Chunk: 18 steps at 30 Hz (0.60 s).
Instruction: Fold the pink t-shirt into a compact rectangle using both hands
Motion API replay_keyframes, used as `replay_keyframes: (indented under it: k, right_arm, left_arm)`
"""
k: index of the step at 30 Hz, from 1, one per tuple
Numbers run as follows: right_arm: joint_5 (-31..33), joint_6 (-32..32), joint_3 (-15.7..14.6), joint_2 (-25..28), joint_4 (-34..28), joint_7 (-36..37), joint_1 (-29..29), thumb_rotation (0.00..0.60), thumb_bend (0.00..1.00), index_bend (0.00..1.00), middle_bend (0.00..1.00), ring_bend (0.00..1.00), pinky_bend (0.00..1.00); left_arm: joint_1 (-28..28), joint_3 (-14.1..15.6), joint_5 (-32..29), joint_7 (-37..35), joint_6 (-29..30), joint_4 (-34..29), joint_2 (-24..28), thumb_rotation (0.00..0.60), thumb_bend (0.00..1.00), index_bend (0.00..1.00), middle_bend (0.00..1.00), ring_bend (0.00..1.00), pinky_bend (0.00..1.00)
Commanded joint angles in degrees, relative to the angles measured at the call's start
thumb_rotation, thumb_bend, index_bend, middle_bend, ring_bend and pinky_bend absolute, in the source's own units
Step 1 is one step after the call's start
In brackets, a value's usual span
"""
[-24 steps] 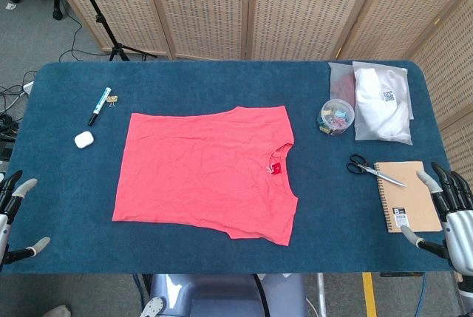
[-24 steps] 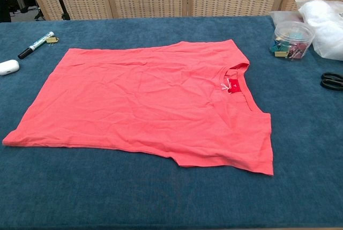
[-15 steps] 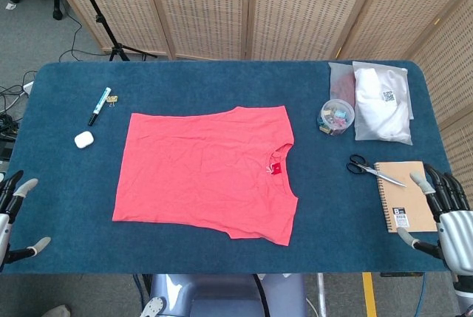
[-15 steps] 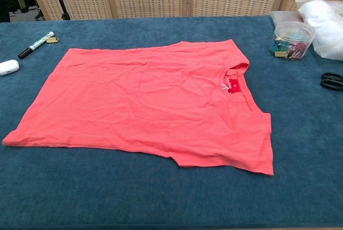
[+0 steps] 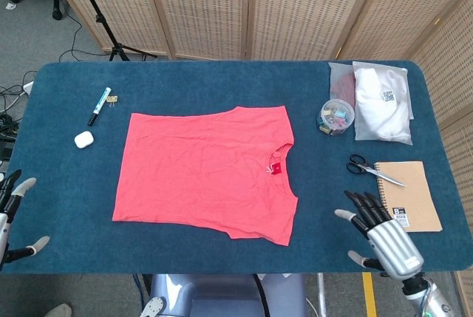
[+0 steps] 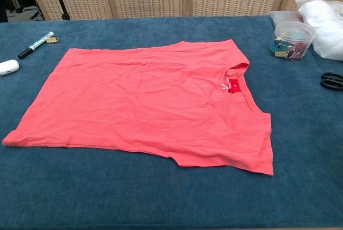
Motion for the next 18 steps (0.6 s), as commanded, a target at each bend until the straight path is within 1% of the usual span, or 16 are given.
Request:
replay_keyframes:
  k: [1, 5, 13, 18]
  right_arm:
    - [-1.89, -4.42, -1.24, -5.25, 3.15, -4.09, 2.40, 0.600, 0.05, 0.34, 0.00, 0.00, 0.00]
    - [-1.01, -8.31, -1.39, -8.60, 3.17, -8.33, 3.65, 0.600, 0.09, 0.36, 0.00, 0.00, 0.00]
    - [3.13, -14.16, 0.37, -13.99, 2.29, -16.92, 5.85, 0.600, 0.20, 0.37, 0.00, 0.00, 0.00]
    - [6.97, -17.59, 1.94, -16.16, 0.59, -22.65, 7.13, 0.600, 0.21, 0.37, 0.00, 0.00, 0.00]
  left_arm:
    - [-0.20, -0.22, -0.54, 0.21, -0.22, -0.07, -0.10, 0.600, 0.00, 0.00, 0.00, 0.00, 0.00]
    - [-0.41, -0.49, -1.36, 0.47, -0.49, -0.06, -0.19, 0.600, 0.00, 0.00, 0.00, 0.00, 0.00]
    - [-0.65, -0.64, -1.98, 0.45, -0.87, 0.00, -0.20, 0.600, 0.00, 0.00, 0.00, 0.00, 0.00]
    - [-0.76, -0.69, -2.24, 0.79, -1.03, -0.05, -0.31, 0.600, 0.00, 0.00, 0.00, 0.00, 0.00]
